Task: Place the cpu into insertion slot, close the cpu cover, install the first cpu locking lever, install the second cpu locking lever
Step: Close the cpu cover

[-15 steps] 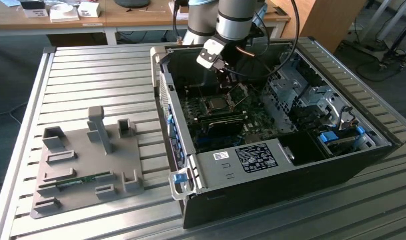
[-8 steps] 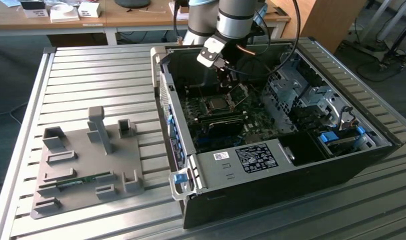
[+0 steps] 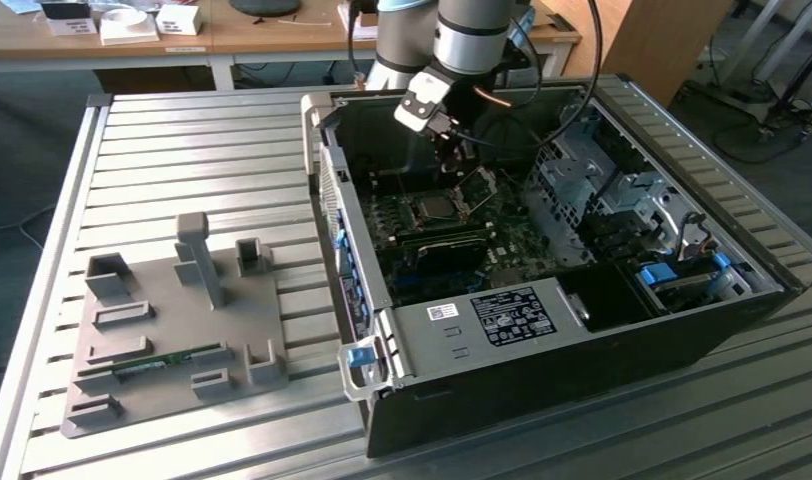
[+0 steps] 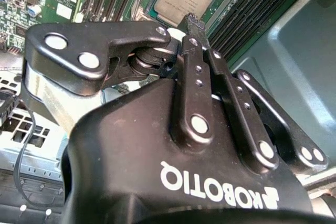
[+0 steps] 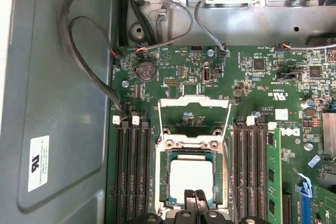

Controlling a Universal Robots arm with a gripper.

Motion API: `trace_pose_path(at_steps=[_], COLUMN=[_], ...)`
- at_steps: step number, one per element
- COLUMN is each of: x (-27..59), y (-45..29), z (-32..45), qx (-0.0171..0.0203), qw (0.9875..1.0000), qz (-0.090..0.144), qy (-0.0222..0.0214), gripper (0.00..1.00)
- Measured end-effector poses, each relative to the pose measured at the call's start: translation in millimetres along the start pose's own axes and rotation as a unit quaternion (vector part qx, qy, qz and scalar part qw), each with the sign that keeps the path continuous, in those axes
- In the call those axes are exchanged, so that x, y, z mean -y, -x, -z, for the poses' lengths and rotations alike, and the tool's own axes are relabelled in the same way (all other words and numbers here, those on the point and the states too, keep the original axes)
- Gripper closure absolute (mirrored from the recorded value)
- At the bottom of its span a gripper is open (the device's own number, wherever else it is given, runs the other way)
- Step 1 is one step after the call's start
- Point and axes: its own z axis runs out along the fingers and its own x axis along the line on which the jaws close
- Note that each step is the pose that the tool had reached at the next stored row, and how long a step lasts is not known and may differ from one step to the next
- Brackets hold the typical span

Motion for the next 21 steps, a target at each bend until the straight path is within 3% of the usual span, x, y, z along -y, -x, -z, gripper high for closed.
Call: trace_pose_path(at_steps=[21], x=[-0.4], y=[-0.1], z=[8.2], qx=[0.0004], qw=[1.0000], qz=[0.000], qy=[0.0000], gripper=[0.89])
